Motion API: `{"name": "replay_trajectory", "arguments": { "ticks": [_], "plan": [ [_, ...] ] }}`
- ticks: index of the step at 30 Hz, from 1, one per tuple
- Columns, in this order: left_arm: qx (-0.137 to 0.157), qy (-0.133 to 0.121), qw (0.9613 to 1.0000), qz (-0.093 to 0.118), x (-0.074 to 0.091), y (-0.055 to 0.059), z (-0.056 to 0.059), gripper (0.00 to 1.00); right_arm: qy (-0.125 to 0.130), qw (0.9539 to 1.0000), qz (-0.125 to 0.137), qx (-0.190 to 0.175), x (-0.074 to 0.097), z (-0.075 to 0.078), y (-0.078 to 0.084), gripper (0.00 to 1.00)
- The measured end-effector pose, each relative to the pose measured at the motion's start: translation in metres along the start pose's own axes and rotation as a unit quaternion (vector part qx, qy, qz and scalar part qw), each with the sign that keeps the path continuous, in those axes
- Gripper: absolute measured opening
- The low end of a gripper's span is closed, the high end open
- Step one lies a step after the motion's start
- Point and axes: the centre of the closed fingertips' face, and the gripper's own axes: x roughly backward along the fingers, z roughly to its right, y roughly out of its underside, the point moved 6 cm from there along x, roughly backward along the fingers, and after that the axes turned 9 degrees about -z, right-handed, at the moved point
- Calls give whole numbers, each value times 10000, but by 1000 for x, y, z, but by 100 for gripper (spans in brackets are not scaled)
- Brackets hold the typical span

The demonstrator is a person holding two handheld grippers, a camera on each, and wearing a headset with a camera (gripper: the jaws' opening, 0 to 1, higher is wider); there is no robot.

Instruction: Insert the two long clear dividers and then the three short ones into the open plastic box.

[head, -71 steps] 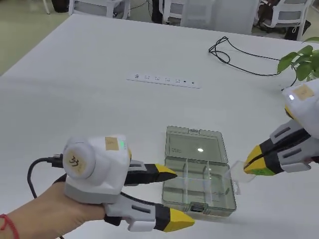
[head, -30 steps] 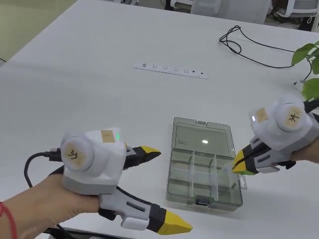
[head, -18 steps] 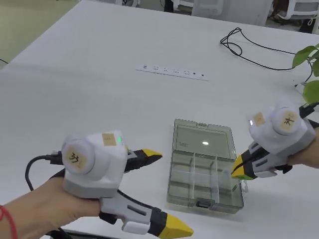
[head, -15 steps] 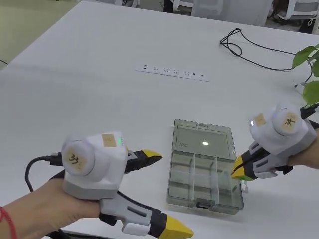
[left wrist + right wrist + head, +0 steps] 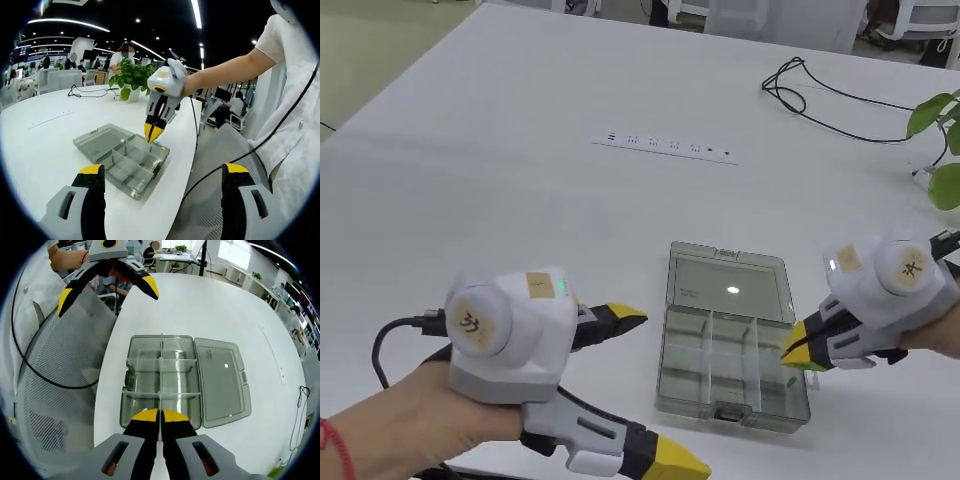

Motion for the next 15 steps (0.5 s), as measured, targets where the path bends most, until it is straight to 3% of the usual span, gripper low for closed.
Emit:
{"name": "replay_trajectory", "arguments": {
  "ticks": [15],
  "plan": [
    [29, -23, 10000, -20, 1, 3, -1, 100, 30, 10000, -31, -28, -18, 0, 4, 2]
  ]
}}
